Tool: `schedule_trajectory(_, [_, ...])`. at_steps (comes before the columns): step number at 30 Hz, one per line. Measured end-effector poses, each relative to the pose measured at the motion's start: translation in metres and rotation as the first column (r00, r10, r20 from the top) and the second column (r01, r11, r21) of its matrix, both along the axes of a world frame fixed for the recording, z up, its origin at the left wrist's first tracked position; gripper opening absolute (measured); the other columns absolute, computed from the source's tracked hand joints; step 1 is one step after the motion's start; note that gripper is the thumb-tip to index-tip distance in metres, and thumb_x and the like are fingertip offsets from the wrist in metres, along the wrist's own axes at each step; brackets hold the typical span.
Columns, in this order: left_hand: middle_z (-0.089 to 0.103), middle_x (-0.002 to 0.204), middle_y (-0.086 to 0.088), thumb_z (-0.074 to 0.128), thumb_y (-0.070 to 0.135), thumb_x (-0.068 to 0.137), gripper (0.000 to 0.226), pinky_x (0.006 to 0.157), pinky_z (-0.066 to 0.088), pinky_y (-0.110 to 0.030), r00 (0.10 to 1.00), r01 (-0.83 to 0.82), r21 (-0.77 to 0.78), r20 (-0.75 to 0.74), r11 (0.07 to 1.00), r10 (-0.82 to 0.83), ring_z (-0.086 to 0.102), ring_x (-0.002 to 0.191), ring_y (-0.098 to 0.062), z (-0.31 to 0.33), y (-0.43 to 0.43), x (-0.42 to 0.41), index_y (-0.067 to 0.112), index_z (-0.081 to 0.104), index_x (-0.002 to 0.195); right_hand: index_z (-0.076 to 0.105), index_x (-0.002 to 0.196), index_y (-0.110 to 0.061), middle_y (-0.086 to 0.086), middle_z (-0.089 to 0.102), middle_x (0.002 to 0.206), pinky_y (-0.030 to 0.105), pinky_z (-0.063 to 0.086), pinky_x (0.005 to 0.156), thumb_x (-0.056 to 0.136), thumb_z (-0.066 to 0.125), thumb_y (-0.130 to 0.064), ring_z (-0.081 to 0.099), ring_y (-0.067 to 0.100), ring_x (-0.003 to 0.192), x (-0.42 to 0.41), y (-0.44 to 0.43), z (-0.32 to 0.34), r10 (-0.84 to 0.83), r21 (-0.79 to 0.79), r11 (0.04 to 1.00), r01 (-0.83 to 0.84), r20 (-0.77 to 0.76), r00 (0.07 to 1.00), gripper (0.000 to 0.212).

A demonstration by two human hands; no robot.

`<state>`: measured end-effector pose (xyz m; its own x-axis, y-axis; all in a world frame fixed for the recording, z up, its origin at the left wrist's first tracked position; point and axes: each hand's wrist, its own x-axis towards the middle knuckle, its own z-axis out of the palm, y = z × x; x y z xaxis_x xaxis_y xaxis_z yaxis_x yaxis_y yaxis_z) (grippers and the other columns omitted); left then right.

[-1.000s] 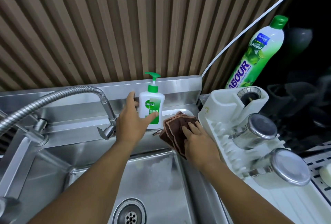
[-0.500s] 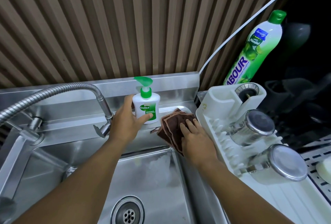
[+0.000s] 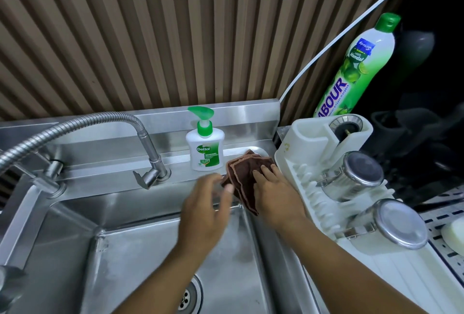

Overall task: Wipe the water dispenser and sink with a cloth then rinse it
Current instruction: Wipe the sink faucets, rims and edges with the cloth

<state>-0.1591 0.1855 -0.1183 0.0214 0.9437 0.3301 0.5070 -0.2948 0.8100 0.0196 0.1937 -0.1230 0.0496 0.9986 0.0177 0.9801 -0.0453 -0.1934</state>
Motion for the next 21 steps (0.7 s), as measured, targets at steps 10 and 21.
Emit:
schedule_trajectory(10, [0.061, 0.136, 0.002, 0.029, 0.056, 0.089, 0.058, 0.113, 0.04, -0.04, 0.937, 0.234, -0.507, 0.346, 0.829, -0.054, 0.054, 0.128, -0.015, -0.039, 0.016, 0.091, 0.032, 0.058, 0.134, 0.062, 0.124, -0.021, 0.006, 0.063, 0.116, 0.034, 0.043, 0.073, 0.098, 0.047, -0.017, 0.06, 0.028, 0.107, 0.003, 0.017, 0.067, 0.129, -0.274, 0.96, -0.057, 0.25, 0.96, 0.029])
schedule_trajectory(21, [0.055, 0.145, 0.016, 0.025, 0.067, 0.103, 0.052, 0.094, 0.046, -0.022, 0.759, 0.442, -0.659, 0.636, 0.609, 0.137, 0.052, 0.129, -0.001, -0.046, -0.008, 0.112, 0.052, 0.034, 0.151, 0.005, 0.162, -0.016, 0.002, 0.002, 0.17, 0.065, -0.012, 0.118, 0.109, 0.019, -0.036, -0.017, 0.036, 0.154, 0.012, 0.006, 0.047, 0.459, -0.455, 0.869, -0.195, 0.594, 0.661, 0.059])
